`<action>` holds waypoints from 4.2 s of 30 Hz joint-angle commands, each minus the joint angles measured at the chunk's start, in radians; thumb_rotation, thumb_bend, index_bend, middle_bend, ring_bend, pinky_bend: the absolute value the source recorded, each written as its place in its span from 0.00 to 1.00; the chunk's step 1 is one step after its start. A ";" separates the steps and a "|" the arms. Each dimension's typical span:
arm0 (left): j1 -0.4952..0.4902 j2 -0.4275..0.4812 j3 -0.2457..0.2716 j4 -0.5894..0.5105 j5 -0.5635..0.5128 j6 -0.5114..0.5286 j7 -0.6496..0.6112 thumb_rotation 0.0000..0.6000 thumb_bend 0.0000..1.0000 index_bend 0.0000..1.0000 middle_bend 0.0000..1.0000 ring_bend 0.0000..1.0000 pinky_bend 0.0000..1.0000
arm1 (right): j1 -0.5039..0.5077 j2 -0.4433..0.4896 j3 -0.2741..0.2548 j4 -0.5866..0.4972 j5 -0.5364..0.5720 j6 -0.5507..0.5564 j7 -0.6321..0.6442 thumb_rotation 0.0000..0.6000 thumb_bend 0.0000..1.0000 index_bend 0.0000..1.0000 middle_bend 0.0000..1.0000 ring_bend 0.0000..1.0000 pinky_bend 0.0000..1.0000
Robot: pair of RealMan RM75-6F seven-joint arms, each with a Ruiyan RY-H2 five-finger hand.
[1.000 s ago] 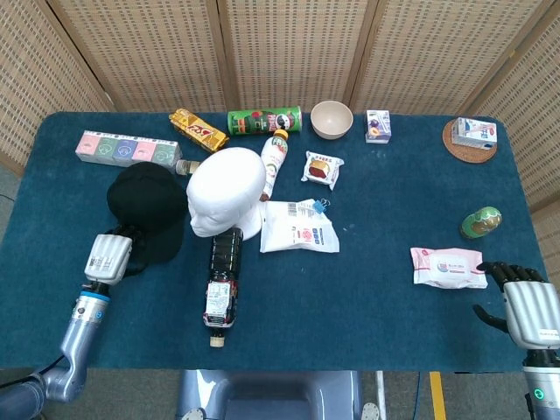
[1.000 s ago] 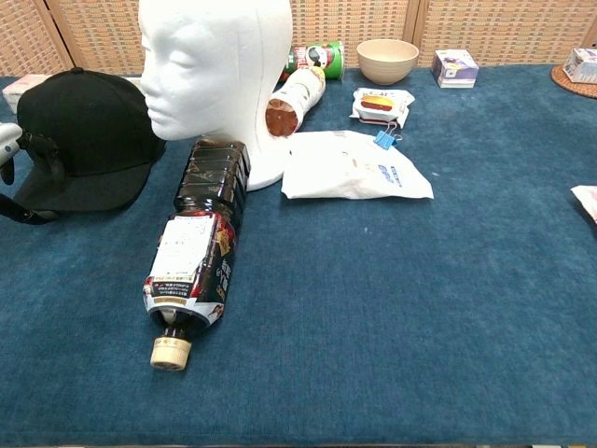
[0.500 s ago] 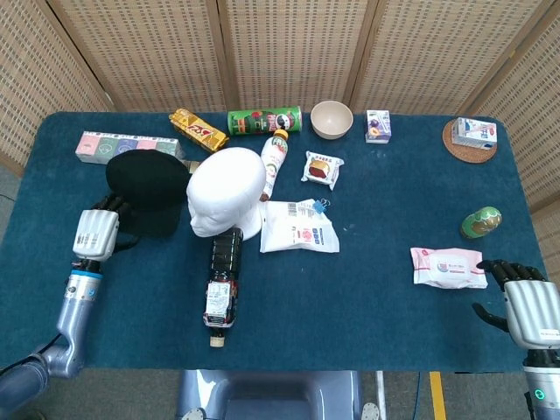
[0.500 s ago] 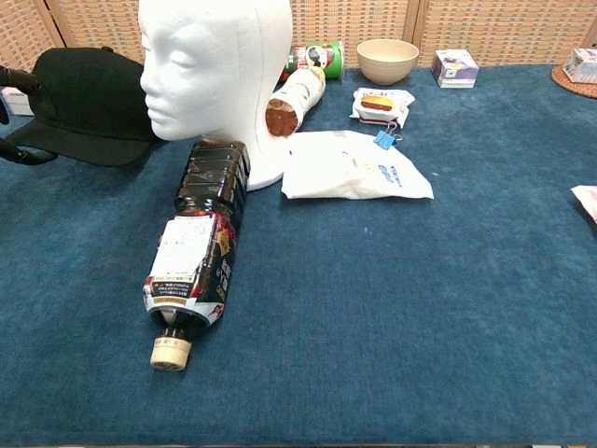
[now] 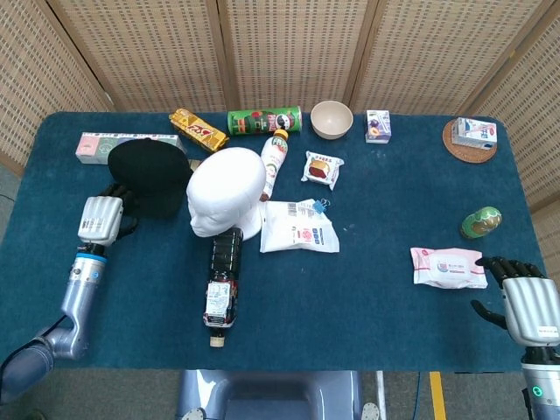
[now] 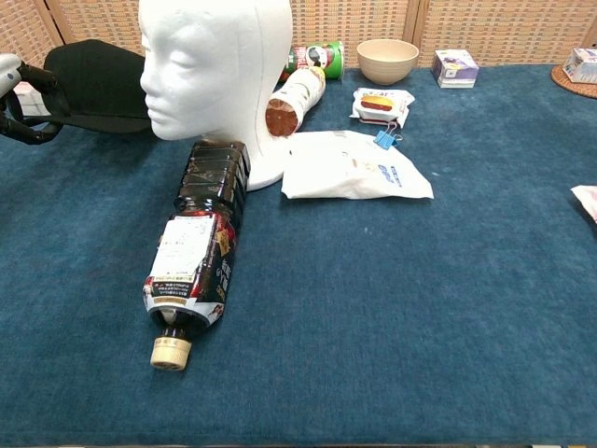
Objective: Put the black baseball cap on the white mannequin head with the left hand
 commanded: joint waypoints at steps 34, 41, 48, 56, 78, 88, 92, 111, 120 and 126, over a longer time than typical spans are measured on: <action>0.025 0.187 -0.078 -0.128 0.033 0.276 -0.027 1.00 0.50 0.85 0.59 0.56 0.78 | -0.008 0.011 0.000 0.001 -0.033 0.028 0.043 1.00 0.15 0.33 0.40 0.40 0.39; -0.019 0.242 -0.107 -0.207 0.085 0.338 0.017 1.00 0.50 0.85 0.59 0.56 0.78 | -0.010 0.009 -0.001 0.009 -0.034 0.028 0.054 1.00 0.15 0.33 0.40 0.40 0.39; -0.108 0.266 -0.139 -0.236 0.137 0.346 0.052 1.00 0.50 0.85 0.60 0.56 0.78 | -0.012 0.006 -0.002 0.018 -0.037 0.033 0.068 1.00 0.15 0.33 0.40 0.40 0.39; -0.216 0.225 -0.162 -0.201 0.201 0.387 0.038 1.00 0.50 0.85 0.60 0.56 0.78 | -0.023 0.008 -0.004 0.022 -0.035 0.044 0.078 1.00 0.15 0.33 0.39 0.40 0.39; -0.393 0.079 -0.073 0.023 0.361 0.500 -0.128 1.00 0.49 0.85 0.60 0.56 0.77 | -0.032 0.013 -0.004 0.013 -0.028 0.048 0.077 1.00 0.15 0.33 0.39 0.40 0.39; -0.350 0.077 0.009 0.041 0.404 0.584 -0.184 1.00 0.49 0.85 0.60 0.56 0.77 | -0.032 0.014 -0.002 0.012 -0.021 0.044 0.072 1.00 0.15 0.33 0.40 0.40 0.39; -0.337 0.086 0.029 0.049 0.411 0.597 -0.186 1.00 0.49 0.85 0.60 0.56 0.76 | -0.028 0.011 -0.001 0.012 -0.018 0.037 0.068 1.00 0.15 0.33 0.40 0.40 0.39; -0.307 0.115 0.107 0.056 0.426 0.585 -0.302 1.00 0.47 0.85 0.60 0.56 0.73 | -0.024 0.004 0.001 0.010 -0.007 0.026 0.051 1.00 0.15 0.33 0.40 0.40 0.40; -0.297 0.150 0.101 0.033 0.413 0.613 -0.356 1.00 0.47 0.85 0.60 0.56 0.73 | -0.018 0.000 0.005 0.008 -0.003 0.019 0.041 1.00 0.15 0.33 0.40 0.40 0.40; -0.305 0.160 0.083 0.030 0.391 0.601 -0.375 1.00 0.47 0.85 0.60 0.56 0.73 | -0.016 -0.001 0.005 0.004 0.000 0.016 0.033 1.00 0.15 0.33 0.40 0.40 0.40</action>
